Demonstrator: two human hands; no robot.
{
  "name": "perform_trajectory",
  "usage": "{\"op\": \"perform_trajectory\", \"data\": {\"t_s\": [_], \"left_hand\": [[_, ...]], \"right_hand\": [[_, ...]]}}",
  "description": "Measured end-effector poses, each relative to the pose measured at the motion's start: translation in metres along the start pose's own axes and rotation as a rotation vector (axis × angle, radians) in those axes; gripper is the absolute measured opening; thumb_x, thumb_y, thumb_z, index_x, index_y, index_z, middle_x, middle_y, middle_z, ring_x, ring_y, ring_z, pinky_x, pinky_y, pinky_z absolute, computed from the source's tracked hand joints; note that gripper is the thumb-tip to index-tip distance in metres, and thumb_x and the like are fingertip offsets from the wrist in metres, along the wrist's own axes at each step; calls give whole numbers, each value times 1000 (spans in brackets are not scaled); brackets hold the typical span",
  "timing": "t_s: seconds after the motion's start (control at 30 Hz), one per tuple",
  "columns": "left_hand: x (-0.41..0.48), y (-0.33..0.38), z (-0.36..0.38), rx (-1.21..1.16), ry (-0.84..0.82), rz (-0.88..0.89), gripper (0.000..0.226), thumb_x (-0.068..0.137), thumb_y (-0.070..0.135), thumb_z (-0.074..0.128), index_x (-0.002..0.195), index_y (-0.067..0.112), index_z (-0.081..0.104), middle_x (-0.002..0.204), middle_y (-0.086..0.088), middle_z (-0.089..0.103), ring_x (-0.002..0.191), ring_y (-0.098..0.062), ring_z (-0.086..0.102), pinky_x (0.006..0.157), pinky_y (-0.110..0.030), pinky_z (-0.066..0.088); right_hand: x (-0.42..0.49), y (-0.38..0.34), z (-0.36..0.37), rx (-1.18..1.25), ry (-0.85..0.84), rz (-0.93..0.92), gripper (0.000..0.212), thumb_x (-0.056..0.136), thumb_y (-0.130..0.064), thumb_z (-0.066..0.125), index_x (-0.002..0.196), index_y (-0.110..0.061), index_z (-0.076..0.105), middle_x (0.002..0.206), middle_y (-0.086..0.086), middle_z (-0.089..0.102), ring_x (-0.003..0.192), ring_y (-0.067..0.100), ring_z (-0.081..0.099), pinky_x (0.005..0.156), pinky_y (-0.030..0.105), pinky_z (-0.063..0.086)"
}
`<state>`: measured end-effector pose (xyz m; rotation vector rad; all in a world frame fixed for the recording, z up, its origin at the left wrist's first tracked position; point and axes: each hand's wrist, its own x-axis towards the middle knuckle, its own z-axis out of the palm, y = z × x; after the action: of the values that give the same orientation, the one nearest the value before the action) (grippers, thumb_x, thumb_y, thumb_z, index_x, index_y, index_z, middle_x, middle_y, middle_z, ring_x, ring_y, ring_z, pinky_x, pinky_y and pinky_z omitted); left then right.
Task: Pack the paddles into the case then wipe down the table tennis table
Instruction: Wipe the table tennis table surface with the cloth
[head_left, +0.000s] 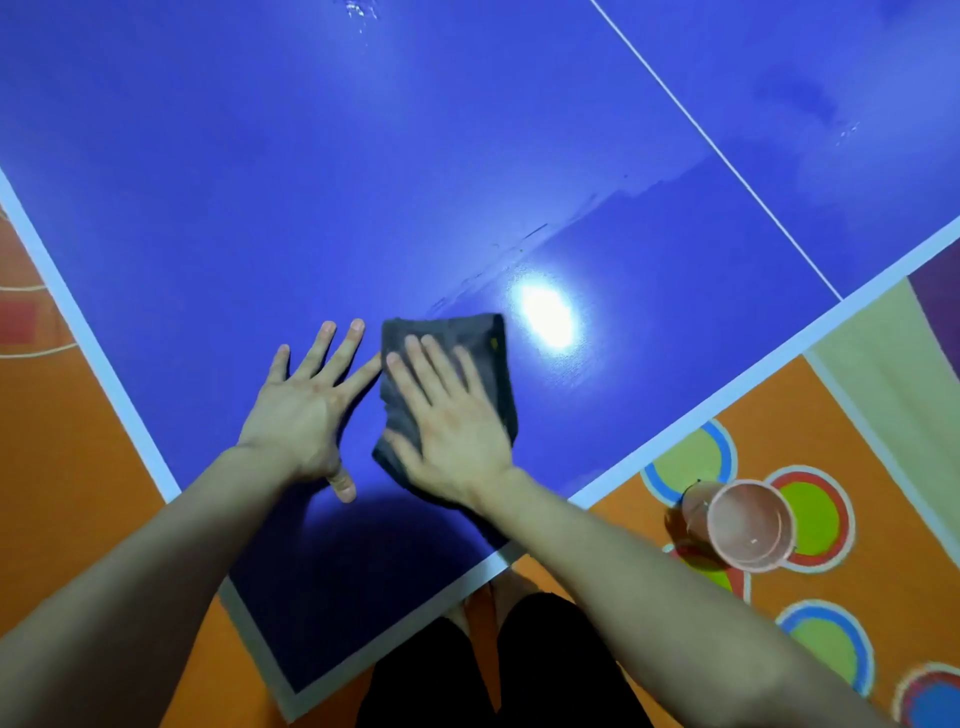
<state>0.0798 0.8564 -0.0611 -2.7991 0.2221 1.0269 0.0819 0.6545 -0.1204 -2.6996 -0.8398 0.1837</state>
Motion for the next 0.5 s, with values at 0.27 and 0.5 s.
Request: {"op": "perform_trajectory", "data": {"t_s": [0.27,0.5], "left_hand": [[-1,2,-2,-39,23,12,192,19,82,92,157,47,-37,169,6,-42,161,-28,-28,130,-65,10],[0,-1,0,-34,30,21,192,18,85,90,155,48,-40,169,7,-42,161,-28,-29,130,-65,11]], "right_hand": [[58,209,-77,-133,176,373,69,95,-62,59,143,-14,55,170,17,39,164,38,25,134,58,13],[1,40,-15,21,185,264,78,98,-56,59,167,-25,44,179,11,27,168,32,17,132,63,13]]}}
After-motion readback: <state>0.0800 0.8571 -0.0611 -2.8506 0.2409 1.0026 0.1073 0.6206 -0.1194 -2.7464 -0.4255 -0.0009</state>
